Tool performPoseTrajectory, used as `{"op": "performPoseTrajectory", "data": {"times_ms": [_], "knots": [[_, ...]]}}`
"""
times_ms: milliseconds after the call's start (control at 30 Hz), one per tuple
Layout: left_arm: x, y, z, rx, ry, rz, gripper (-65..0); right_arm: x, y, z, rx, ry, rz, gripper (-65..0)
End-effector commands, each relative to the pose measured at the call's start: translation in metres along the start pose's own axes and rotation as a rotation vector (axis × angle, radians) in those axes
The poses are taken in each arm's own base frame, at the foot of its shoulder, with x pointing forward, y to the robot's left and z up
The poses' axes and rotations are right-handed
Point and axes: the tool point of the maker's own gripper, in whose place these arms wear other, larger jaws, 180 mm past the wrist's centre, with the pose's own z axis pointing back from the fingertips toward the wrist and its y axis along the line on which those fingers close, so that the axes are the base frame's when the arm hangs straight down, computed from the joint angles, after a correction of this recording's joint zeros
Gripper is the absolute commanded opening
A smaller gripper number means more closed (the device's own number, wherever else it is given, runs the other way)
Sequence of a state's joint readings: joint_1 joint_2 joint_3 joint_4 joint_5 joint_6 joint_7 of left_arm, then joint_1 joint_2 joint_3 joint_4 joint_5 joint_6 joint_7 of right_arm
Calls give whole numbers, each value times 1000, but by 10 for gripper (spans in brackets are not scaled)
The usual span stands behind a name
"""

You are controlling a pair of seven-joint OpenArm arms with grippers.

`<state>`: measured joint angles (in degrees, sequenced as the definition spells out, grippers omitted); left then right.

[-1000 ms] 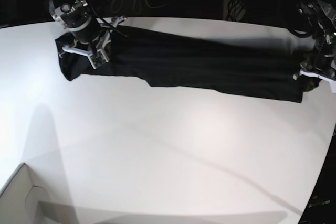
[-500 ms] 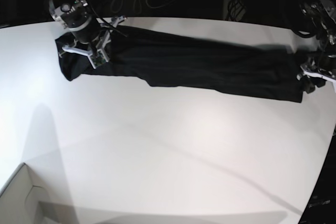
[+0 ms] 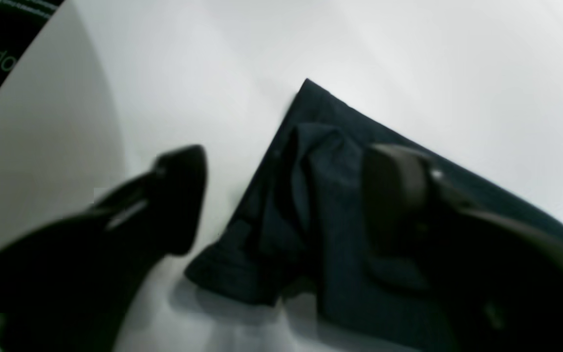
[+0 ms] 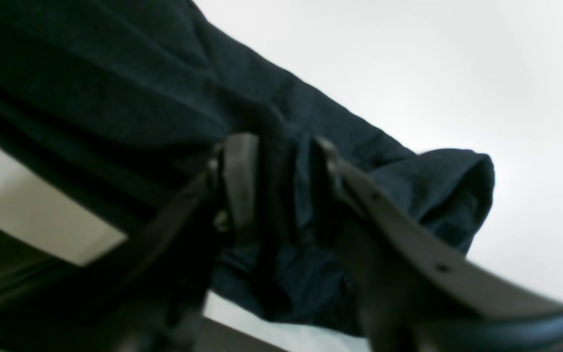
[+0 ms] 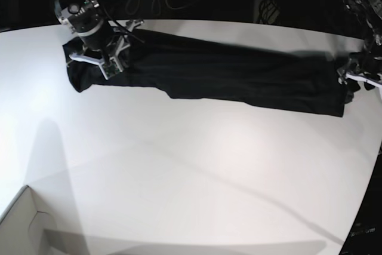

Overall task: Layout the t-shirt on the table in an organized manner, then fold the t-shirt properly
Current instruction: 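Regrasp the strip end with the left gripper, right gripper holding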

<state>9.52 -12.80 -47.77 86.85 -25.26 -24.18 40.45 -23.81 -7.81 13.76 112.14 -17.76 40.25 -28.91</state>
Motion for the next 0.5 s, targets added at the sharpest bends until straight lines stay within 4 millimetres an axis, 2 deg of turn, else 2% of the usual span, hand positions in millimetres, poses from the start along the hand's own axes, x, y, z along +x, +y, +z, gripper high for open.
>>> {"op": "performPoseTrajectory", "data": {"times_ms": [0,167,300,400,467], "knots": [[19,0,2,-7,-56,-16,-126,13,-4,4,-17,-47,-2,-431],[3,11,-6,8,-17,27,-122,9,-6,6,-23,-38,-4,-370],[-4,19,-9,14,9,37,-122,4,-4,5,-15,-23,-6,-367],[5,15,-13,7,-11,40,-121,2,-3,6,-13,-17,-7,-367],[0,16,-18,7,4,57,-121,1,-2,5,-10,-14,-9,-367]]}}
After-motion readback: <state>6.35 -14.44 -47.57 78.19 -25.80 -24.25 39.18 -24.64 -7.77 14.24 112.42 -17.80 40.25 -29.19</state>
